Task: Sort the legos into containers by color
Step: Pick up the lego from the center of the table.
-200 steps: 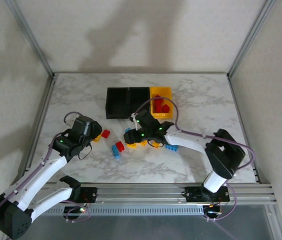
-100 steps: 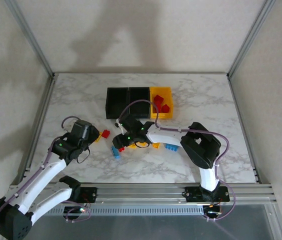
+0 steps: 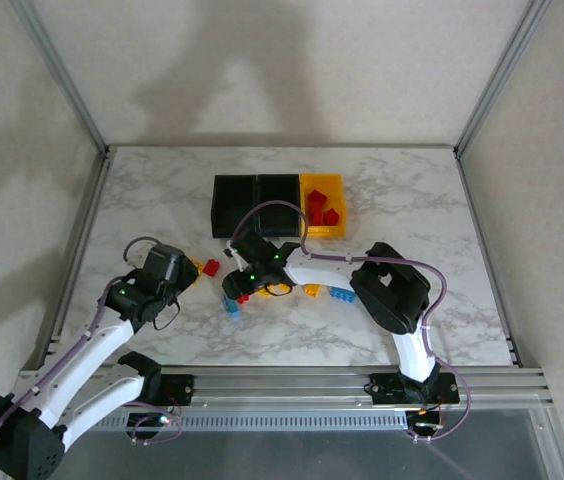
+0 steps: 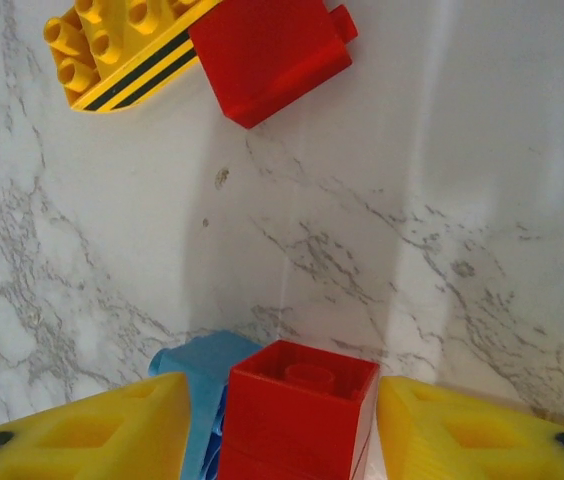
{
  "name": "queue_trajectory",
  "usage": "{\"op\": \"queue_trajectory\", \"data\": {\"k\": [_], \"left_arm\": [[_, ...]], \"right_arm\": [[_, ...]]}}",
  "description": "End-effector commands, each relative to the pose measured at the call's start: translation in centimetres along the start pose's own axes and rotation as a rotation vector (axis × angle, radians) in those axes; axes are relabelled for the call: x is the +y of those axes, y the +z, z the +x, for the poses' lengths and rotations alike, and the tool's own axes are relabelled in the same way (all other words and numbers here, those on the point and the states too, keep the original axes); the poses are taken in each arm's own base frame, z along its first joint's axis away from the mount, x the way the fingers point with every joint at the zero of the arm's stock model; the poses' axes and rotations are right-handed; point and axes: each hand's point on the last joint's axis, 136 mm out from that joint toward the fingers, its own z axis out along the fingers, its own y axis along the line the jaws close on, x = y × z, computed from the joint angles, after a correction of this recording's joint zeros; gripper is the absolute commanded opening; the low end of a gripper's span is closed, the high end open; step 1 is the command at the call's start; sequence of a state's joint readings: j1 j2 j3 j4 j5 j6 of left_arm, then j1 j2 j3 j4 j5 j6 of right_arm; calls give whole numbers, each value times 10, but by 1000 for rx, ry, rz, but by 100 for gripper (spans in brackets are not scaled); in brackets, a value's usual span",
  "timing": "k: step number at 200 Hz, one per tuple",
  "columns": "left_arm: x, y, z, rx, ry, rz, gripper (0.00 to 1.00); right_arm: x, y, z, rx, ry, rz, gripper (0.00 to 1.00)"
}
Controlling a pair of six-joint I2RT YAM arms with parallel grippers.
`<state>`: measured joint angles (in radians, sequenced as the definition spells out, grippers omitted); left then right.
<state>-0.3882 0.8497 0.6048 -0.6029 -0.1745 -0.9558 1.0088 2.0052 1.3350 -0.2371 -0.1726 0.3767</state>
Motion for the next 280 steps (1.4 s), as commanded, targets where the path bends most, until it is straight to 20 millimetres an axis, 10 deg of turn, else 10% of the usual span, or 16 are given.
{"op": "queue_trajectory", "data": {"k": [1,139,280], "left_arm": [[1,1,1,3,-25,8,69],[-7,11,5,32,-22,21,69],[-4,9,7,34,-23,26,69]], "right_arm": [[-17,16,24,85,4,81,50],[-26,-18,2,38,0,167,53],[-16,0,26,147,21,152,45]]}}
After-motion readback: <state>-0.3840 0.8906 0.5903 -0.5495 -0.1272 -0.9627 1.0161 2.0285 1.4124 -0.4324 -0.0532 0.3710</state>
